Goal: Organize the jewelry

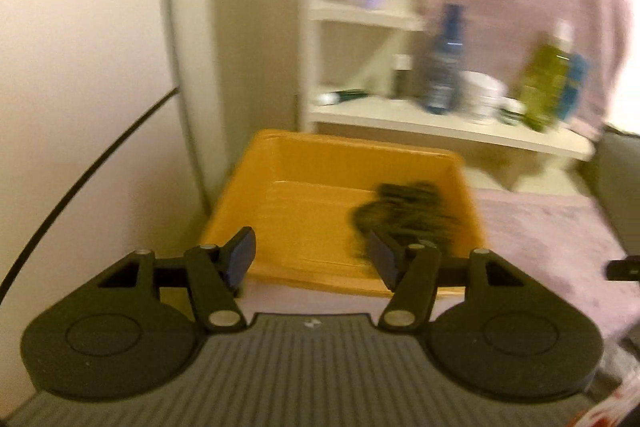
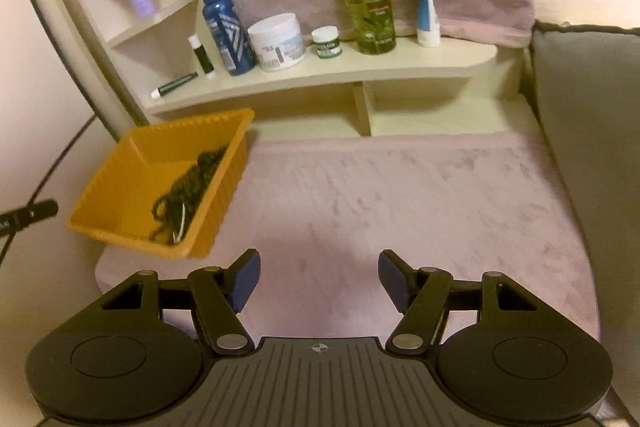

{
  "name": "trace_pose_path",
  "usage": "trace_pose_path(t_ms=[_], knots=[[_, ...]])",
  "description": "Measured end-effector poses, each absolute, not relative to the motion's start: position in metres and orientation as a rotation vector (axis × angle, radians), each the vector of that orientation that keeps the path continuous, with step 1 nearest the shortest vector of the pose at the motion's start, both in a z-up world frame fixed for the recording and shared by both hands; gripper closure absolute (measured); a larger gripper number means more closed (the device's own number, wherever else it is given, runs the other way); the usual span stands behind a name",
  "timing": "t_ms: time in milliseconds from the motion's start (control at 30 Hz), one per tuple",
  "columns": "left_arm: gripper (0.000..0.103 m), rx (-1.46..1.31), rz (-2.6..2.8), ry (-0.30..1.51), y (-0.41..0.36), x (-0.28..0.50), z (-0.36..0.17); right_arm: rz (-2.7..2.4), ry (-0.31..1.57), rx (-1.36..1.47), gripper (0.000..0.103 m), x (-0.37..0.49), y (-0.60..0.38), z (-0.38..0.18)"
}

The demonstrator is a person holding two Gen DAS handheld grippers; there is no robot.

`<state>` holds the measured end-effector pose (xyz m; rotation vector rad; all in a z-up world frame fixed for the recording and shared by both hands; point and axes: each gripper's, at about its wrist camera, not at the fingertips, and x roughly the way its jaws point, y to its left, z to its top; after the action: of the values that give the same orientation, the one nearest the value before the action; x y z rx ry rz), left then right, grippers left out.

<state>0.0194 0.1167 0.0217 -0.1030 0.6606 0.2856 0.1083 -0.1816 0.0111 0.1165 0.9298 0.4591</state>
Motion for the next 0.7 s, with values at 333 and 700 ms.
trace_pose_path(t_ms=[333, 700], knots=[[0.042, -0.091, 0.098, 0.742, 0.017, 0.017, 0.022, 0.429, 0.921, 0.104, 0.038, 0.062, -0.198, 0.022], [0.042, -0.058, -0.020, 0.795, -0.039, 0.003, 0.007, 0.389, 0.903, 0.120, 0.038, 0.034, -0.218, 0.025]])
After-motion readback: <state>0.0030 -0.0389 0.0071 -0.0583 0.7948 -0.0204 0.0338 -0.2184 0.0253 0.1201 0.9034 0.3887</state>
